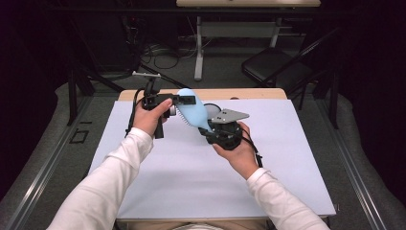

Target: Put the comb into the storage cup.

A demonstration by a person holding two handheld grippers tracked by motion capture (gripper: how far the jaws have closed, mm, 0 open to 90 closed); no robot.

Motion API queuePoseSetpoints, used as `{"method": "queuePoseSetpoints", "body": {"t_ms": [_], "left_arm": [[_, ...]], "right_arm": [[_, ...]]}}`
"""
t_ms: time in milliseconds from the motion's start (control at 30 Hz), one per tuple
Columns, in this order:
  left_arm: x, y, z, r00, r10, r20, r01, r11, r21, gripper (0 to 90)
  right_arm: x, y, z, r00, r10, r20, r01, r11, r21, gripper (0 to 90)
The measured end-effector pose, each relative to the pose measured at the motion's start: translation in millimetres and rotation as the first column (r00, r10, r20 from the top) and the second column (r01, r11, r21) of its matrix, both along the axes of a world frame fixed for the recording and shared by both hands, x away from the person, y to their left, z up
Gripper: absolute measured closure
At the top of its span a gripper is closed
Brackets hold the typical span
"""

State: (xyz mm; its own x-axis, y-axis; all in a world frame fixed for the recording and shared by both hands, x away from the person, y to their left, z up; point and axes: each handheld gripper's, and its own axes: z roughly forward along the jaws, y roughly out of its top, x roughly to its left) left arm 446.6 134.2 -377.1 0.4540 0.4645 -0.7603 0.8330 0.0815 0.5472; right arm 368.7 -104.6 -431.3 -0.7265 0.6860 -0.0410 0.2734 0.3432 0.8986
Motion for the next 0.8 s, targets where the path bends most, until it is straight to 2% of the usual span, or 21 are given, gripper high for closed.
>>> {"method": "queuePoseSetpoints", "body": {"t_ms": [567,800], "left_arm": [[2.3,-2.5,2.4,0.9997,0.001,-0.023,-0.001,1.0,0.007,51.2],[5.2,-6.5,3.6,0.9997,-0.004,-0.026,0.004,0.9999,0.011,51.2]], "right_arm": [[0.6,-0.8,-1.0,1.0,-0.005,-0.003,0.005,1.0,0.015,69.1],[1.8,-4.4,0.0,0.9998,-0.004,-0.021,0.005,1.0,0.031,68.3]]}}
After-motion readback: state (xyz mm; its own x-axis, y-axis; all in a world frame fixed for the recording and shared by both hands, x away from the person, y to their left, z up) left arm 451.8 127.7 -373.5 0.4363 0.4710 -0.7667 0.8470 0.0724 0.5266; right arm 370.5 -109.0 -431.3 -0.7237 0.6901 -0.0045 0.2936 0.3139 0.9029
